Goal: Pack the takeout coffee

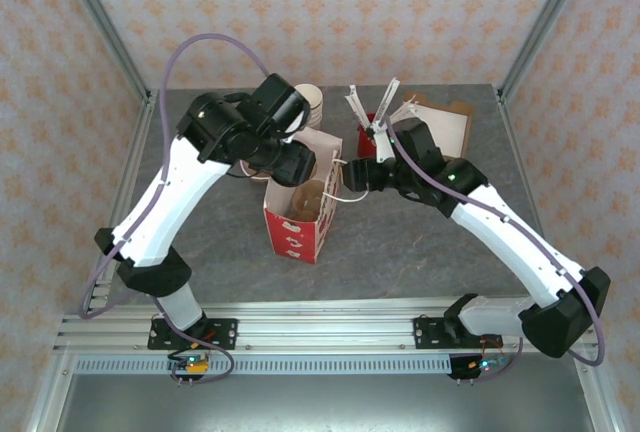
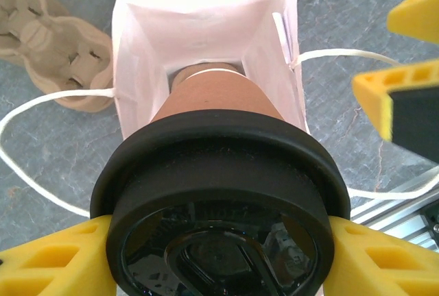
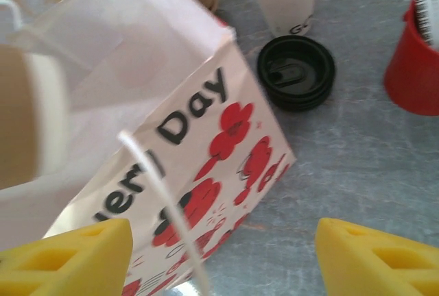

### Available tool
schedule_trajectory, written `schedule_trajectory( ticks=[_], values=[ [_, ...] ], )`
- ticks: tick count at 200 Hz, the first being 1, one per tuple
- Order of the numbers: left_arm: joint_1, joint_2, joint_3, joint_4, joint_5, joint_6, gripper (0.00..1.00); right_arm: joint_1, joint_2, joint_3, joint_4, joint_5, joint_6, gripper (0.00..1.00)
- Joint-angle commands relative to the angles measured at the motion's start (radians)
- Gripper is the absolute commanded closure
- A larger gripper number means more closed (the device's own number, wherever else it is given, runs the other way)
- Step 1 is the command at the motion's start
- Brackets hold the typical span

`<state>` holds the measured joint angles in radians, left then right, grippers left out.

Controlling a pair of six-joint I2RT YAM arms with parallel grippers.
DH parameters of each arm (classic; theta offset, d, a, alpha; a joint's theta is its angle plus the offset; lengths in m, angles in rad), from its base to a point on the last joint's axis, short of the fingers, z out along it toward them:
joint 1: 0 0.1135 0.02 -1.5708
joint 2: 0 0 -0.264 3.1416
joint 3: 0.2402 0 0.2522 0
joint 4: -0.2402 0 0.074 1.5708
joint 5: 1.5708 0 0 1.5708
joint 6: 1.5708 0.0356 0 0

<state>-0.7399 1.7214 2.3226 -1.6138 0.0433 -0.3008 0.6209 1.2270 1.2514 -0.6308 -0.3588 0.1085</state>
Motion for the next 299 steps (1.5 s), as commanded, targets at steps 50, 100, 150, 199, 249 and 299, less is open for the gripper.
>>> schedule_trajectory(
  ticks=[50,100,150,199,249,299],
  values=[
    [0.016,0.026,-0.136,-0.181,0.043,-0.088,0.56,0.020,-0.068,-0.128,0.189,-0.127,0.080,0.43],
    [0.048,0.000,-0.222,-0.181,0.088,-0.082,0.57,0.057,-0.071,-0.180,0.269,-0.132,0.151,0.59],
    [0.089,-0.035,-0.305,-0.182,0.139,-0.075,0.60,0.120,-0.087,-0.272,0.420,-0.099,0.295,0.69],
    [0.090,-0.033,-0.349,-0.182,0.157,-0.074,0.60,0.135,-0.100,-0.290,0.419,-0.050,0.292,0.68],
    [0.072,0.008,-0.353,-0.180,0.127,-0.056,0.61,0.135,-0.106,-0.267,0.339,0.026,0.219,0.56],
    [0.050,0.061,-0.329,-0.182,0.030,-0.006,0.61,0.135,-0.091,-0.215,0.264,0.051,0.163,0.51]
  ],
)
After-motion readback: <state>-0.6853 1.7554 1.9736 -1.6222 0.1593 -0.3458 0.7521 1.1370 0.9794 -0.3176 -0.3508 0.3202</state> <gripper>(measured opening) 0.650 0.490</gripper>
